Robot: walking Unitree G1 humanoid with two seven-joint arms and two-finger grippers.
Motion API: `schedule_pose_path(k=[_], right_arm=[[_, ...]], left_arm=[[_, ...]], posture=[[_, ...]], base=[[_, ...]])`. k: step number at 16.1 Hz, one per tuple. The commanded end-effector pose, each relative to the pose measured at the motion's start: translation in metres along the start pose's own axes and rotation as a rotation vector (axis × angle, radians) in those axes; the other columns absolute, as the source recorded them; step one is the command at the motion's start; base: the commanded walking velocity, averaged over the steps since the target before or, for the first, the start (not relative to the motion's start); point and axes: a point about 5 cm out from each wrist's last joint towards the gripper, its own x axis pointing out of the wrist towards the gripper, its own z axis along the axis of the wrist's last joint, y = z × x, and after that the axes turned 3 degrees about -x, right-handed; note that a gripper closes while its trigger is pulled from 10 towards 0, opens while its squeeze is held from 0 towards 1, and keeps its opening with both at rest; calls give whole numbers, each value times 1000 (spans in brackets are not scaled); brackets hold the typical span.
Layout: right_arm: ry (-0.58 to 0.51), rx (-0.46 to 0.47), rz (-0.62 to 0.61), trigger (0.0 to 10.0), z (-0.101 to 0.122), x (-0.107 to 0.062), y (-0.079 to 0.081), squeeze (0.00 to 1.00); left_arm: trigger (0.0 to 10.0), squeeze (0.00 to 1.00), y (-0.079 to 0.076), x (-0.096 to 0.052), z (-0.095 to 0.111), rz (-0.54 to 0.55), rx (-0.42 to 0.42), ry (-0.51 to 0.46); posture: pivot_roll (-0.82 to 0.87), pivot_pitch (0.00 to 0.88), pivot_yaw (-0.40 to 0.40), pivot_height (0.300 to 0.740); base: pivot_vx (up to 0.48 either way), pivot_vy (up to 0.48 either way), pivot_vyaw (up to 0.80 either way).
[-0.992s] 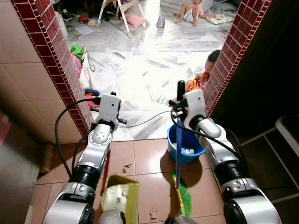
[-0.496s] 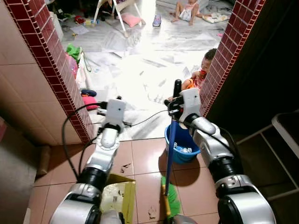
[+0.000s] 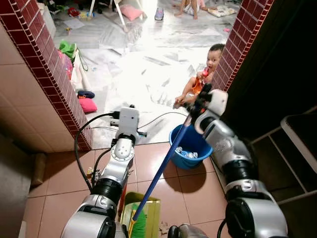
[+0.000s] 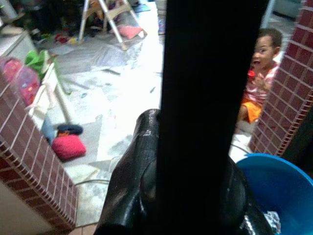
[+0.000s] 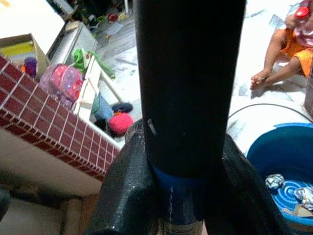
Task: Sweep floor
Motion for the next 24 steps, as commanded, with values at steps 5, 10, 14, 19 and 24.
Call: schedule_pose_path(k=[5,10,14,19,24], right_arm=[[-226,-248,105,10000,55,-6,18,0],[-266,-465,71,10000,55,-15,6,0],[-204,-491,21,10000,22,-23,-6,0],[-162,-328,-21,10000,1,-20,3,0],[-110,-20,-106,10000,-5,-13,8,0]], left_arm=[[10000,0,13,0,-9,64,56,38],[10000,0,16,1,-4,64,131,7],[10000,0,29,-2,-15,160,169,31],[10000,0,16,1,-15,146,171,64],[10000,0,2,1,-17,132,113,85]], posture=[[-94,109,-45,740],[-86,86,-38,740],[-83,76,-33,740],[-75,65,-28,740],[-78,59,-29,740]], base=[[0,0,0],[0,0,0],[0,0,0],[0,0,0],[0,0,0]])
